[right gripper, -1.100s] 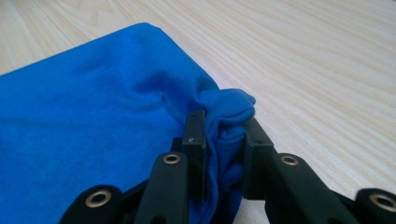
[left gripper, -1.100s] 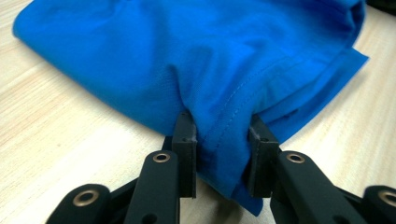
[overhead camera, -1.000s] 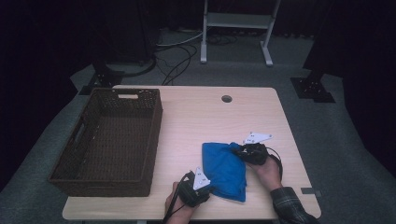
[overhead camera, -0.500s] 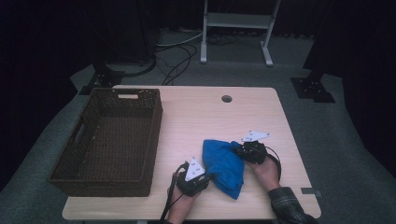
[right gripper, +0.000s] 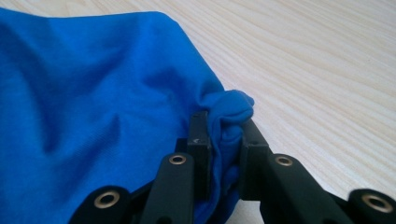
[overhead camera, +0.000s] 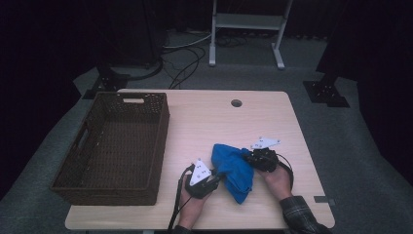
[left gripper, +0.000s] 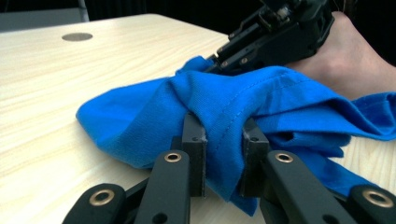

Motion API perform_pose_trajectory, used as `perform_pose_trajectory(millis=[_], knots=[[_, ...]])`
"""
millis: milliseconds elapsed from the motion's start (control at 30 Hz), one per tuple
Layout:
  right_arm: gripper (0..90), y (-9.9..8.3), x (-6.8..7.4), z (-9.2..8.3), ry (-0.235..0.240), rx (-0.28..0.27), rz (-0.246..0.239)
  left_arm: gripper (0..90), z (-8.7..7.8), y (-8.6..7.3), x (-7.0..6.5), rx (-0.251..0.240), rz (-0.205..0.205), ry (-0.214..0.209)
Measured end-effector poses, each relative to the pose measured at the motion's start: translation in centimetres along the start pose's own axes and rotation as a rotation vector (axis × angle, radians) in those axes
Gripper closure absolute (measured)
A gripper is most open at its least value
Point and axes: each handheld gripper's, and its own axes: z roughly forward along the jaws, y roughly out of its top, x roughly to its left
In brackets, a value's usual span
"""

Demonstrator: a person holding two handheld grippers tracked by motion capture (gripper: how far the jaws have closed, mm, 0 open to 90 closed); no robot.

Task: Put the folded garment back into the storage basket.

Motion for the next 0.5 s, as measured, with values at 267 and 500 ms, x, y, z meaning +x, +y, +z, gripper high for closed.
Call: perform_pose_trajectory(millis=[267, 500], knots=[[79.0, 0.1, 1.0, -0.4, 0.000, 0.016, 0.001, 77.4, -0.2, -0.1, 0.2, -0.044, -0.004, 0.001], [79.1, 0.2, 1.9, -0.7, 0.009, 0.016, -0.013, 77.9, -0.3, 0.0, 0.4, -0.065, -0.012, 0.000]])
